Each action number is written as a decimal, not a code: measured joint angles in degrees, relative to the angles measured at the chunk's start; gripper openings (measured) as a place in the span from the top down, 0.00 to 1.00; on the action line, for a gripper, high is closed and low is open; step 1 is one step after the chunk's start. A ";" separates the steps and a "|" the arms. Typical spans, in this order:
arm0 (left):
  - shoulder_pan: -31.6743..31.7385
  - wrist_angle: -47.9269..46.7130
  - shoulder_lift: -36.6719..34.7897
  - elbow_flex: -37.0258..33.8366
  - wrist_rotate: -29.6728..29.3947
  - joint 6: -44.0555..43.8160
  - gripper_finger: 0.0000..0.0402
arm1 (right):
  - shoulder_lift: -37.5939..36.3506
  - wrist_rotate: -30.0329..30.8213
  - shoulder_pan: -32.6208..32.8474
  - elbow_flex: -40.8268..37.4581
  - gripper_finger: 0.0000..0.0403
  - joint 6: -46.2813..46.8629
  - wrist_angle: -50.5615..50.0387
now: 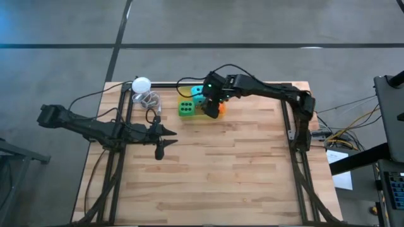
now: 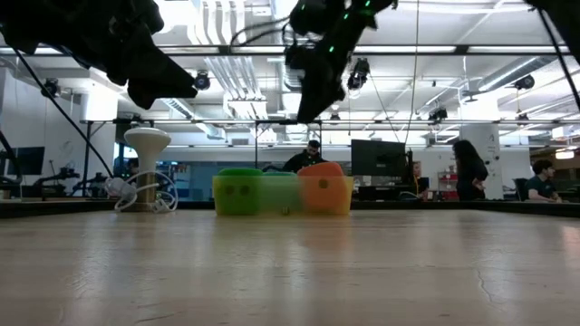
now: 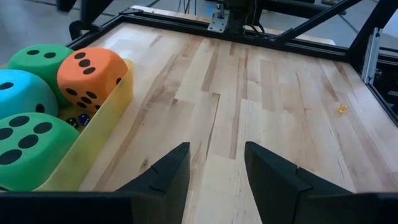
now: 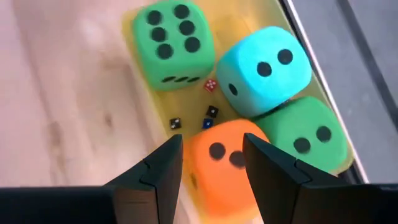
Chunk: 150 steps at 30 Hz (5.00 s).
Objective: Pick & Place Dice
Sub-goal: Put the yellow small die into the yellow bin
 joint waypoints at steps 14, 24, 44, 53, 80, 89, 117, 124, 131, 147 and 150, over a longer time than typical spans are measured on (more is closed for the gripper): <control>0.00 0.07 0.00 0.02 0.00 -0.63 0.60 | -28.12 4.30 14.88 -26.96 0.59 11.26 0.15; 0.00 0.09 0.00 0.00 -0.26 -2.13 0.60 | -42.15 6.87 35.75 -41.79 0.59 26.92 3.00; 0.00 0.30 0.00 0.00 -1.32 -3.62 0.60 | -29.74 6.59 60.38 -49.82 0.59 47.66 20.61; 0.00 4.15 0.00 0.02 -1.17 -3.84 0.60 | -14.66 3.60 65.15 -41.76 0.59 49.30 20.78; 0.12 4.47 3.56 0.13 0.44 -4.50 0.60 | -3.96 3.80 65.57 -34.99 0.59 51.18 15.81; 0.13 4.61 3.56 0.13 0.44 -4.51 0.60 | -2.23 3.80 65.55 -35.08 0.59 51.25 17.17; 0.15 4.85 3.56 0.17 0.44 -4.52 0.60 | -1.81 4.17 65.33 -35.15 0.90 48.38 16.40; 0.15 4.85 3.56 0.17 0.22 -4.52 0.60 | -4.22 5.45 64.27 -35.17 0.90 46.65 15.65; 0.15 4.84 3.56 0.17 0.22 -4.52 0.60 | -8.10 9.17 60.73 -35.15 0.90 45.99 12.02; 0.13 4.83 3.52 0.17 0.22 -4.52 0.60 | -23.16 13.46 36.60 -35.13 0.90 20.88 11.06; 0.15 4.83 3.52 0.17 0.22 -4.34 0.60 | -23.59 10.85 28.92 -35.13 0.90 14.98 12.37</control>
